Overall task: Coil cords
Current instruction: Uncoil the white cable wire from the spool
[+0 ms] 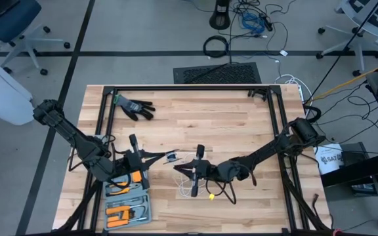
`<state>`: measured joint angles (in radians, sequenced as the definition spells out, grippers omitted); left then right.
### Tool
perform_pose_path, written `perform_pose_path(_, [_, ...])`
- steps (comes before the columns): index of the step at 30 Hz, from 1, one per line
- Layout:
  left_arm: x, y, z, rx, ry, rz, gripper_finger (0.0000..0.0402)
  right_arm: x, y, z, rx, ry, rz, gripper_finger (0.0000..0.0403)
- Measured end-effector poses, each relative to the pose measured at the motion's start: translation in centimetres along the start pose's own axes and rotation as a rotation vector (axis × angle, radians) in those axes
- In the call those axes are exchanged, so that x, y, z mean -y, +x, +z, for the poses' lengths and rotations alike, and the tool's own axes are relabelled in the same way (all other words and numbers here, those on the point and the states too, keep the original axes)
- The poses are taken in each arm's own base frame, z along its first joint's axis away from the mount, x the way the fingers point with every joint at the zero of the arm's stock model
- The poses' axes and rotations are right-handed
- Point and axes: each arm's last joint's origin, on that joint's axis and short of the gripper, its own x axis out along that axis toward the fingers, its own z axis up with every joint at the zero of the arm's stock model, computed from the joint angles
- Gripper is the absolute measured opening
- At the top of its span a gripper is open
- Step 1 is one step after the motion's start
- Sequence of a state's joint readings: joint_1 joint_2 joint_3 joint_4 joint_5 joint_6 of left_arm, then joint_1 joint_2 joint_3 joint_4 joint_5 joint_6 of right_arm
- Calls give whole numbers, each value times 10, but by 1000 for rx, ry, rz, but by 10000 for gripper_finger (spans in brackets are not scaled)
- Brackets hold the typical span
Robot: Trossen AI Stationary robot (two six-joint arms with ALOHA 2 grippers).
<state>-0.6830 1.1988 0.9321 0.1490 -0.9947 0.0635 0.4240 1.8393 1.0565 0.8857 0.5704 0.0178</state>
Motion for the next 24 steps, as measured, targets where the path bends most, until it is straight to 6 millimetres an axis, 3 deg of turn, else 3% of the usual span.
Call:
perform_pose_path(6, [0, 0, 0, 0, 2, -4, 0, -8, -4, -6, -52, -38, 38, 25])
perform_pose_path(16, [1, 0, 0, 1, -29, -27, 0, -6, -3, 0, 5, -45, 44, 109])
perform_pose_path(20, [1, -1, 0, 2, -31, -27, 0, -3, -2, 0, 6, -27, 33, 85])
perform_pose_path(24, [1, -1, 0, 2, -31, -27, 0, -4, -2, 0, 5, -25, 29, 19])
